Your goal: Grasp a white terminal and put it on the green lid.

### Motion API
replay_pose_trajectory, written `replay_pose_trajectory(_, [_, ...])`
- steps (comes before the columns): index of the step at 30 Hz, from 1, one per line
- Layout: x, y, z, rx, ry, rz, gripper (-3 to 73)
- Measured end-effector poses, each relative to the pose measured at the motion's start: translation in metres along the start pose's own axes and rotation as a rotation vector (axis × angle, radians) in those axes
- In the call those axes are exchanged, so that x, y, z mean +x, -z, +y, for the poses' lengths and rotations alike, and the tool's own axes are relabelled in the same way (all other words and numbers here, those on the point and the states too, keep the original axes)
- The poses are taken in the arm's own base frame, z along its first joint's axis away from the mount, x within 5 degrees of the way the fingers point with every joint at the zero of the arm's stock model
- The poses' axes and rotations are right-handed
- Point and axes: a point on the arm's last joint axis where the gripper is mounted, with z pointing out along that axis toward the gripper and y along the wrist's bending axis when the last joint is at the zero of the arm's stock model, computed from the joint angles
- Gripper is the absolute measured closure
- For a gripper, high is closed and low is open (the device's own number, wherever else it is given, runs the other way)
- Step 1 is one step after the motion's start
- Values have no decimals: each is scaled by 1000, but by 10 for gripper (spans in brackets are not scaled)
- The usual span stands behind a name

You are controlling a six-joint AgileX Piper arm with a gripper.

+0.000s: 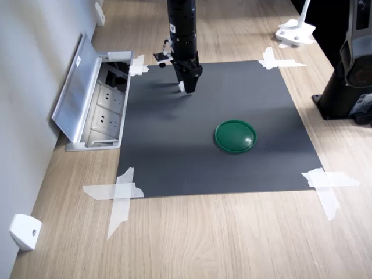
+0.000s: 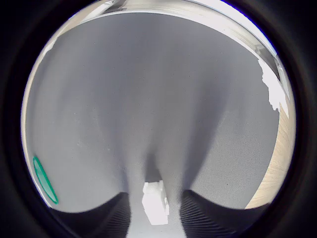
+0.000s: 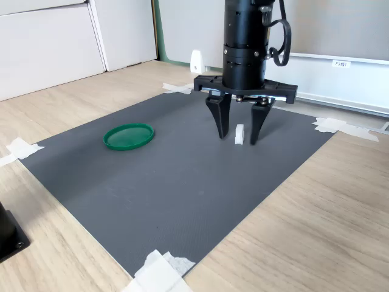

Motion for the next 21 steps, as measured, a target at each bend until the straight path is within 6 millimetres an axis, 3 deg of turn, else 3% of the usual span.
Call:
replay_pose_trajectory(7, [-2, 1, 3, -28, -27, -24, 598])
replay_pose_trajectory(12, [-4, 20, 11, -11, 4, -59, 612])
replay_pose_trajectory(17, [-5, 44, 49, -23, 90, -89, 612])
replay_pose_trajectory(21, [5, 48, 82, -50, 161, -81, 612])
